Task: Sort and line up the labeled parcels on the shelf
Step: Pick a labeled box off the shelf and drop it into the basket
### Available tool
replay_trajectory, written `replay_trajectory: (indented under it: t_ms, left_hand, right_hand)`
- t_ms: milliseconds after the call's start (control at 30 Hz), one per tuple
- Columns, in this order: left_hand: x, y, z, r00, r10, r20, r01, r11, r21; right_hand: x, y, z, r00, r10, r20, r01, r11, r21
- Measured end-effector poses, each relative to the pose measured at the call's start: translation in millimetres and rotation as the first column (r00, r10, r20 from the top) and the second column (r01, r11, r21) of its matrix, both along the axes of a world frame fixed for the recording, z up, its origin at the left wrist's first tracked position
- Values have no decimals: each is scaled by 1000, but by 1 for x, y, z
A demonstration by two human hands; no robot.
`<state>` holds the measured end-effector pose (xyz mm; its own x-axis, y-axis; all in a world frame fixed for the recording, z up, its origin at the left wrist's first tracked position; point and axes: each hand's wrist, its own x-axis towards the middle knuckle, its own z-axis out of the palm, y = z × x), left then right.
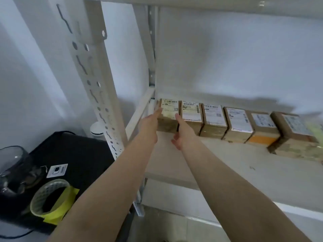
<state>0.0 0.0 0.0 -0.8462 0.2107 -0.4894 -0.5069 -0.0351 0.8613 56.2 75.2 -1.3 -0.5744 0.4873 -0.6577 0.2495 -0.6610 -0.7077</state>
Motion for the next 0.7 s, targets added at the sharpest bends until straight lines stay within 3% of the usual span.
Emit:
replay_trajectory:
  t_ms: [67, 367, 533, 700]
  left_hand:
    - [-10, 10, -9, 998, 67, 2, -67, 998, -10]
    - [-50, 42, -54, 997, 76, -7, -76, 997, 15]
    - [-58, 45, -69, 994, 78, -74, -81, 996, -39]
    - [-49, 30, -76, 991, 46, -122, -35, 995, 92]
  right_hand:
    - [-11, 4, -9, 999, -47, -14, 47, 999, 7]
    - [-57, 16, -55, 991, -136, -19, 136, 991, 2]
    - [-68, 21, -69, 989, -127, 70, 122, 990, 71]
    - [-48, 18, -72, 998, -69, -4, 69, 993, 94]
